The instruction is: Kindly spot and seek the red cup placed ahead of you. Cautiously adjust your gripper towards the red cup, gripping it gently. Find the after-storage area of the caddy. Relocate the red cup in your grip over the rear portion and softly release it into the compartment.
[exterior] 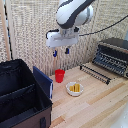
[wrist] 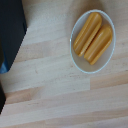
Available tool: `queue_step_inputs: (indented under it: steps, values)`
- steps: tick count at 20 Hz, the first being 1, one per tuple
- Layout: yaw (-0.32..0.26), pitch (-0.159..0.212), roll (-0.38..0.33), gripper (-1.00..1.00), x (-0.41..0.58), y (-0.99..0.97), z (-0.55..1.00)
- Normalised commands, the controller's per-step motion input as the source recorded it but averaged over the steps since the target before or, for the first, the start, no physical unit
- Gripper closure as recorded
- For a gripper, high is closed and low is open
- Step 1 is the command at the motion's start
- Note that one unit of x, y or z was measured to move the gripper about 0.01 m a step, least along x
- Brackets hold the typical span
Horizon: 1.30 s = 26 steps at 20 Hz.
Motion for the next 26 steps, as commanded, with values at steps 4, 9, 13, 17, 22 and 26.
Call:
queue_step_inputs:
  steps: [4,9,13,17,22,26]
  values:
    - [-0.132,0.041,0.056,-1.0,0.509,-0.51,-0.09]
    - [-0.101,0.056,0.071,-1.0,0.565,-0.56,-0.08]
    - [-0.018,0.113,0.072,-1.0,0.537,-0.45,-0.07]
    - [0.0,0.145,0.066,-1.0,0.548,-0.31,-0.11]
    - [0.0,0.15,0.058,-1.0,0.466,-0.33,-0.18]
    - [0.003,0.121,0.048,-1.0,0.391,-0.39,-0.22]
